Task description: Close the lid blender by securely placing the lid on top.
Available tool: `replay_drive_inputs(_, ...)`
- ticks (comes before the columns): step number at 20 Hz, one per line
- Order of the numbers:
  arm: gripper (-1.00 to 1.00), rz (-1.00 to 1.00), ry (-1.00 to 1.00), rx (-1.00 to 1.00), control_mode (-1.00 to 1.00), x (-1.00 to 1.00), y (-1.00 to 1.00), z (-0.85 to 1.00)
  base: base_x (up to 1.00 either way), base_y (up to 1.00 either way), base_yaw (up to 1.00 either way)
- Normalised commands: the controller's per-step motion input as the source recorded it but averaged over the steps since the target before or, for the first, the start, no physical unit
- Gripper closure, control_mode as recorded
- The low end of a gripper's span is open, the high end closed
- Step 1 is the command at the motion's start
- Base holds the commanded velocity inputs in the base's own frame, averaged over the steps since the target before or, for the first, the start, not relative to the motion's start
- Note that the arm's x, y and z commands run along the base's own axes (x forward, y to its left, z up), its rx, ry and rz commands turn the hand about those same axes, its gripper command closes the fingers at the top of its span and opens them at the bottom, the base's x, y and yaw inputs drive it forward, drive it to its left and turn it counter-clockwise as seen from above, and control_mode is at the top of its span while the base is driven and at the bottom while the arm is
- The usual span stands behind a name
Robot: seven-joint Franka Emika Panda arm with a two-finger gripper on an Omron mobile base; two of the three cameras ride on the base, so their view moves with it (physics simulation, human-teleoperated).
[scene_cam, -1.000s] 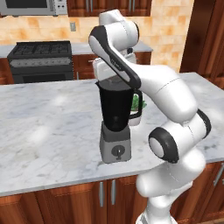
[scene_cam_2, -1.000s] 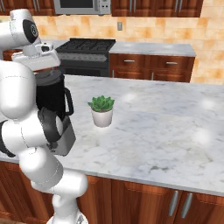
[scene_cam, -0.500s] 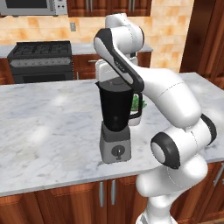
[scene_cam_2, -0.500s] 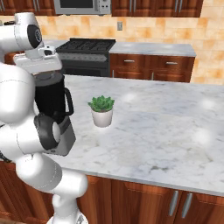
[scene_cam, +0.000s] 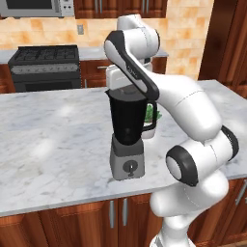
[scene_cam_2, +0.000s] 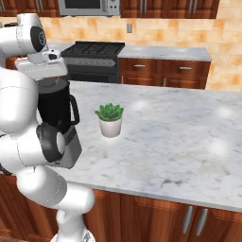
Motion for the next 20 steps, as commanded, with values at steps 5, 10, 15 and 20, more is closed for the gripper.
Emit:
replay_drive_inputs(5, -1.0, 0.0, -0.12, 0.0, -1.0, -0.29, -0.07, 0.0, 0.0, 0.0, 0.0)
replay_drive_inputs(10, -1.0, 0.0, -0.14, 0.01, -1.0, -0.65, -0.2, 0.0, 0.0, 0.0, 0.0)
replay_drive_inputs(15, -1.0, -0.01, -0.09, 0.08, -1.0, -0.86, -0.43, 0.01, 0.0, 0.0, 0.0)
replay_drive_inputs(20, -1.0, -0.03, -0.05, 0.11, -1.0, -0.86, -0.52, 0.0, 0.0, 0.0, 0.0)
